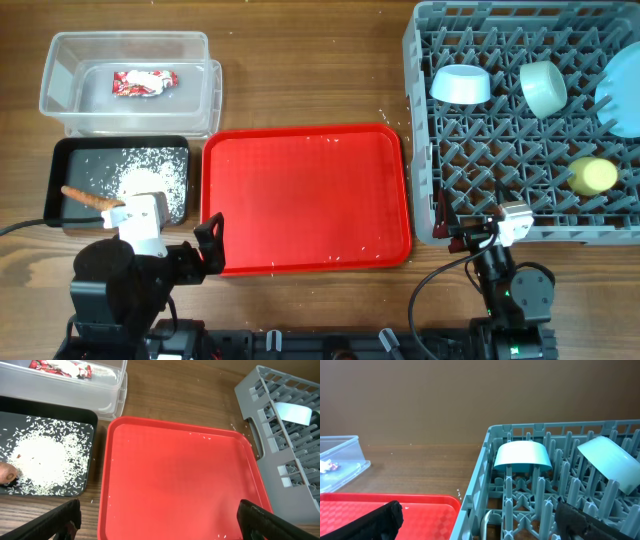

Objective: Sort waste into correct bins and load items into the dishwasher rack

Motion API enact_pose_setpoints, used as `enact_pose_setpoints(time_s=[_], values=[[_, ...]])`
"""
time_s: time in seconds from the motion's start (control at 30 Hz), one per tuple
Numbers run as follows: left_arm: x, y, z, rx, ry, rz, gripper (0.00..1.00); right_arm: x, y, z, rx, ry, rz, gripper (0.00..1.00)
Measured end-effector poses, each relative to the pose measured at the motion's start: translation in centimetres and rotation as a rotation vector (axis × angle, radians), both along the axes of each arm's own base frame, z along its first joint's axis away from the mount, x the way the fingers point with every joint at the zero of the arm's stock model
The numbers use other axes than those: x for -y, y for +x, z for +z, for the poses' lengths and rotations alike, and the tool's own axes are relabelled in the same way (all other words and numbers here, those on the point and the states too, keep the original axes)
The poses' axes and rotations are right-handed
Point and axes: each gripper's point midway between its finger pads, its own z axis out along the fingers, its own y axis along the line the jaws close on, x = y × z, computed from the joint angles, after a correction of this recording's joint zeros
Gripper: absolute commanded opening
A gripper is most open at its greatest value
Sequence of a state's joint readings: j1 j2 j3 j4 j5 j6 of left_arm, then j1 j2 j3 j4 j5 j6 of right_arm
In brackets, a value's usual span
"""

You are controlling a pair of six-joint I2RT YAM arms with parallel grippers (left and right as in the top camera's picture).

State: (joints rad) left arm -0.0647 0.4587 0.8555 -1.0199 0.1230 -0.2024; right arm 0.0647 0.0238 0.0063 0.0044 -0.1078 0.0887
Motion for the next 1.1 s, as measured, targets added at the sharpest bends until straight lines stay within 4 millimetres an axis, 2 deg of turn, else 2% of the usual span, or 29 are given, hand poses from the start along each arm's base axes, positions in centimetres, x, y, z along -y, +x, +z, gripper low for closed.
enact_pose_setpoints(time_s=[0.43, 0.53, 0.63, 0.87, 1.1], values=[[-0.2, -0.2, 0.0, 0.000, 0.007, 0.009, 1.00, 0.0, 0.0, 0.0, 0.000, 0.000, 0.000, 1.00], [-0.7, -0.2, 0.7, 0.092, 0.016, 0.032, 1.00, 0.0, 0.0, 0.0, 0.000, 0.000, 0.000, 1.00], [-1.0, 0.0, 0.2, 0.159, 0.022, 0.047, 1.00, 0.0, 0.0, 0.0, 0.002, 0.000, 0.000, 1.00], [-1.1, 2.6, -2.5, 0.405, 0.007, 0.066, 1.00, 0.0, 0.0, 0.0, 0.001, 0.000, 0.000, 1.00], [-1.1, 5.6, -3.1, 0.650, -0.014, 0.080, 1.00, 0.0, 0.0, 0.1, 0.003, 0.000, 0.001, 1.00]])
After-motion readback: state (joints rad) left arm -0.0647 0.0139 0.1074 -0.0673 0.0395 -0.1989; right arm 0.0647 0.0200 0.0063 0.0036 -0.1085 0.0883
